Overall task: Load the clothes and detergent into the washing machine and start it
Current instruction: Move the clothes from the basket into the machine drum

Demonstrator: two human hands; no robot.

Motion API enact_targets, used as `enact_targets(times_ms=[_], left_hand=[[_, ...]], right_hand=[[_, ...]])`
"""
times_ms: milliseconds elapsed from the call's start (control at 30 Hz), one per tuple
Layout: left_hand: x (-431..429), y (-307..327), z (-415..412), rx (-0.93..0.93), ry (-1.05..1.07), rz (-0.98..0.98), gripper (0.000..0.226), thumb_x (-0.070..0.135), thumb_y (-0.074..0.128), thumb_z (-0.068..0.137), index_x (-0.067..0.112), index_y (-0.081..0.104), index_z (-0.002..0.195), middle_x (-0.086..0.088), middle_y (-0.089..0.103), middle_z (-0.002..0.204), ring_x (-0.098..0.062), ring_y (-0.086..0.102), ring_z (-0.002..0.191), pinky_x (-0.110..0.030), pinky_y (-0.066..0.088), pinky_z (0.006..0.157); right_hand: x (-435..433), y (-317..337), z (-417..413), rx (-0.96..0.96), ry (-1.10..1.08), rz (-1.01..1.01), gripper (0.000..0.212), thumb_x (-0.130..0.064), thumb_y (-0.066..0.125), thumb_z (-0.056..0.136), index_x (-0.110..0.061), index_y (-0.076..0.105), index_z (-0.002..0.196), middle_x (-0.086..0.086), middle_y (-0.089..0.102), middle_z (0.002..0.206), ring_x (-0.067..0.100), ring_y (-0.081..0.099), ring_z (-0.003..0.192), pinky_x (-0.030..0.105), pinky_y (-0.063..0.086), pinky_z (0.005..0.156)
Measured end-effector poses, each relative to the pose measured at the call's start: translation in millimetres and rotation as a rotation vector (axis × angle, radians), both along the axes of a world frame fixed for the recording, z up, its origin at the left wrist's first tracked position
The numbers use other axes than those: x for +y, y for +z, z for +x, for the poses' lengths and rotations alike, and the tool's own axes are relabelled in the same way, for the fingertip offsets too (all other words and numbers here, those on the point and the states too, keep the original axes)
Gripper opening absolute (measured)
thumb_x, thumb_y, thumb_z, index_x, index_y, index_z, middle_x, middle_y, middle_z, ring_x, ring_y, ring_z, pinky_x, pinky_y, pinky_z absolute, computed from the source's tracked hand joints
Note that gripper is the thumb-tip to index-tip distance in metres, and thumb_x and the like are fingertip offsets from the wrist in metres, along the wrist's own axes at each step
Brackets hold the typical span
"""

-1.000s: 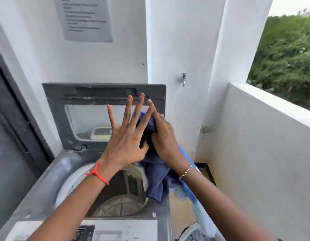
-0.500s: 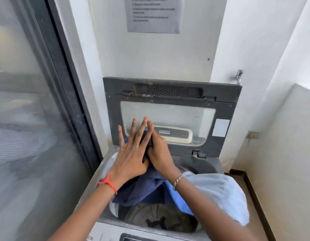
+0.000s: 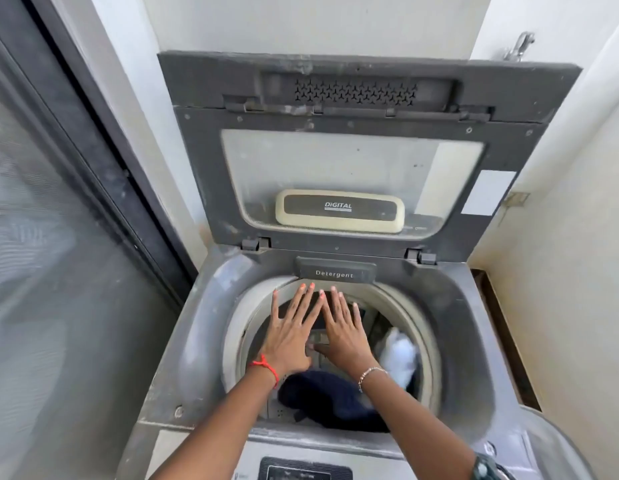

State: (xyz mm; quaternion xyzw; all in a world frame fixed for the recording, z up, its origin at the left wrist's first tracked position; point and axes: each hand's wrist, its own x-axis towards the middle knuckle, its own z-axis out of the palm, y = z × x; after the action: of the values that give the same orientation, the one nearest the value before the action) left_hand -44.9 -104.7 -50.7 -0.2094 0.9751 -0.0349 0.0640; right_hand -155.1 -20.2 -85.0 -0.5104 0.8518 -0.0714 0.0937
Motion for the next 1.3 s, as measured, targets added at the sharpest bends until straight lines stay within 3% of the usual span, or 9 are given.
enact_targets(times_ms=[100,200,300,567,767,1067,1167,1233,1300], left_hand=[[3.3,-5.1,-5.8,-0.019,-0.014,0.004,0.121,0.057,0.072,0.046,0.013,0.019,0.146,-0.015,0.024,0.153,-0.026,0.015,0.142,-0.064,0.001,0.108],[10.5,-1.7,-18.7,-0.013,-0.013,0.062,0.121,0.061,0.069,0.055,0.016,0.006,0.149,-0.013,0.01,0.156,-0.027,0.006,0.145,-0.061,-0.005,0.11],[33.2,14.2,-42.5,0.035,-0.107,0.104,0.098,0.042,0.054,0.082,0.017,-0.015,0.147,-0.007,-0.016,0.156,-0.023,-0.013,0.145,-0.053,-0.008,0.114],[161.6,79.4,-139.1,0.481,-0.442,0.357,0.074,0.02,0.051,0.087,0.019,0.01,0.15,-0.001,0.012,0.158,-0.016,0.012,0.145,-0.037,0.013,0.118],[294.0,74.3,-220.9,0.355,-0.689,0.393,0.086,0.02,0.056,0.082,0.021,0.004,0.15,-0.003,0.005,0.159,-0.022,0.006,0.146,-0.043,0.009,0.117],[384.6,-134.9,-299.1,-0.098,-0.827,0.159,0.107,0.024,0.056,0.072,0.021,-0.024,0.143,-0.008,-0.017,0.155,-0.024,-0.026,0.138,-0.054,-0.017,0.11],[384.0,-228.7,-298.5,-0.213,-0.901,0.058,0.12,0.036,0.063,0.06,0.017,-0.017,0.147,-0.009,0.004,0.155,-0.028,-0.001,0.145,-0.06,-0.002,0.109],[378.7,-292.8,-297.0,-0.294,-0.948,0.021,0.12,0.042,0.064,0.054,0.015,-0.003,0.15,-0.01,0.02,0.154,-0.027,0.013,0.142,-0.062,0.011,0.105],[371.4,-346.7,-293.6,-0.356,-0.989,-0.011,0.121,0.047,0.067,0.051,0.017,0.005,0.15,-0.009,0.017,0.155,-0.026,0.008,0.144,-0.064,0.012,0.105]], right_hand=[[12.8,8.9,-11.6,-0.009,0.005,0.037,0.102,-0.048,0.056,0.085,-0.018,-0.026,0.139,0.01,-0.016,0.155,0.025,-0.009,0.145,0.038,-0.01,0.111],[28.6,24.8,-22.8,-0.034,-0.053,0.016,0.089,-0.038,0.049,0.092,-0.018,-0.022,0.143,0.01,-0.017,0.155,0.023,-0.014,0.144,0.038,-0.008,0.115],[56.0,49.9,-35.1,-0.13,-0.11,-0.075,0.082,-0.029,0.048,0.093,-0.016,-0.012,0.147,0.009,-0.01,0.157,0.021,-0.009,0.145,0.036,-0.002,0.118],[203.0,105.3,-83.2,-0.177,-0.481,-0.574,0.072,-0.015,0.058,0.088,-0.009,0.016,0.147,0.005,0.025,0.153,0.018,0.031,0.138,0.028,0.027,0.111],[350.8,62.8,-115.3,-0.149,-0.911,-0.537,0.075,-0.018,0.064,0.085,-0.006,0.021,0.145,0.015,0.037,0.147,0.03,0.045,0.128,0.035,0.036,0.103],[467.6,-132.3,-150.9,-0.369,-1.022,-0.248,0.09,-0.042,0.06,0.085,-0.009,0.004,0.148,0.011,0.02,0.154,0.03,0.034,0.136,0.044,0.037,0.105],[470.5,-220.5,-141.2,-0.431,-0.963,-0.066,0.097,-0.062,0.044,0.082,-0.015,-0.014,0.146,0.007,0.001,0.158,0.026,0.01,0.145,0.05,0.023,0.113],[465.7,-277.0,-127.7,-0.368,-0.958,0.016,0.106,-0.063,0.052,0.076,-0.014,-0.01,0.147,0.013,0.018,0.155,0.031,0.023,0.141,0.057,0.03,0.108],[456.0,-332.2,-111.3,-0.37,-0.96,0.084,0.113,-0.068,0.054,0.065,-0.008,0.006,0.148,0.015,0.039,0.145,0.033,0.039,0.132,0.057,0.039,0.099]])
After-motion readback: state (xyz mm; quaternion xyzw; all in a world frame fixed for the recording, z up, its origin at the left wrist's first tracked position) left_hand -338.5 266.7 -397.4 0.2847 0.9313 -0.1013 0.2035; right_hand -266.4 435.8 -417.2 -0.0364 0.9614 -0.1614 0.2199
